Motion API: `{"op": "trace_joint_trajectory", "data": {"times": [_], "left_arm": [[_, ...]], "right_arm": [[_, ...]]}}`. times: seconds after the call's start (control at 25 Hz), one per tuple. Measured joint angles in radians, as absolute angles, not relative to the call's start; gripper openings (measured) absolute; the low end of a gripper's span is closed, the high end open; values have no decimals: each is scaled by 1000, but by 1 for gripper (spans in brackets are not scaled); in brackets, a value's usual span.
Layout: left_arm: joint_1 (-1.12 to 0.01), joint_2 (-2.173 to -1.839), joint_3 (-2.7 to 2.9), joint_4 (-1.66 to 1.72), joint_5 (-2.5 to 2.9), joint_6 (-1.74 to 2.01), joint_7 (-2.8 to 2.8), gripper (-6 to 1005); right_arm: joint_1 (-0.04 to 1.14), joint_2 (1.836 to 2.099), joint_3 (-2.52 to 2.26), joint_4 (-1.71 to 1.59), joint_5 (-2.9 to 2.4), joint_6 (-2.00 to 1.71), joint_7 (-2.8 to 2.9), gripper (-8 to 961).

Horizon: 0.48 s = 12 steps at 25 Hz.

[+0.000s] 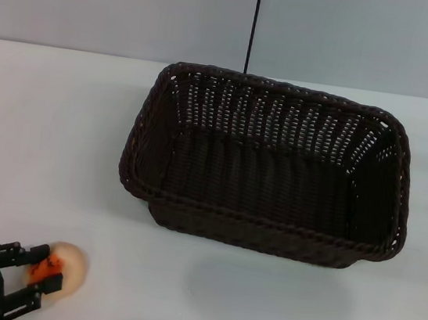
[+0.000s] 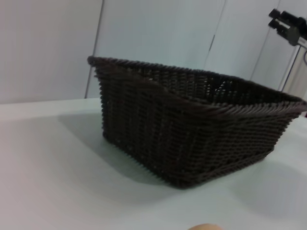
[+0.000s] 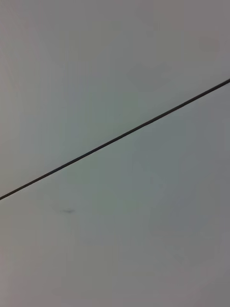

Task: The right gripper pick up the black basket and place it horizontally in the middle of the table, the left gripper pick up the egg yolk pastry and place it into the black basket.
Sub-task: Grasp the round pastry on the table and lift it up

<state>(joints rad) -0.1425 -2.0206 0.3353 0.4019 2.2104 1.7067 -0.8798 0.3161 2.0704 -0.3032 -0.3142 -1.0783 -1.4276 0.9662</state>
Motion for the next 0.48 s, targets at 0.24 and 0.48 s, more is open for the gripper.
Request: {"op": "trace_joint_trajectory", "data": {"times": [0.24,0.48], "left_arm": [[-146,-2022,328,402,2204,1697,-879,397],[-171,-2022,270,401,2183,1780,-892,198]], "right_arm": [[315,2071,-299,-300,-1078,-1428,952,510],[318,2071,-287,-282,-1078,-1428,927,509]]}}
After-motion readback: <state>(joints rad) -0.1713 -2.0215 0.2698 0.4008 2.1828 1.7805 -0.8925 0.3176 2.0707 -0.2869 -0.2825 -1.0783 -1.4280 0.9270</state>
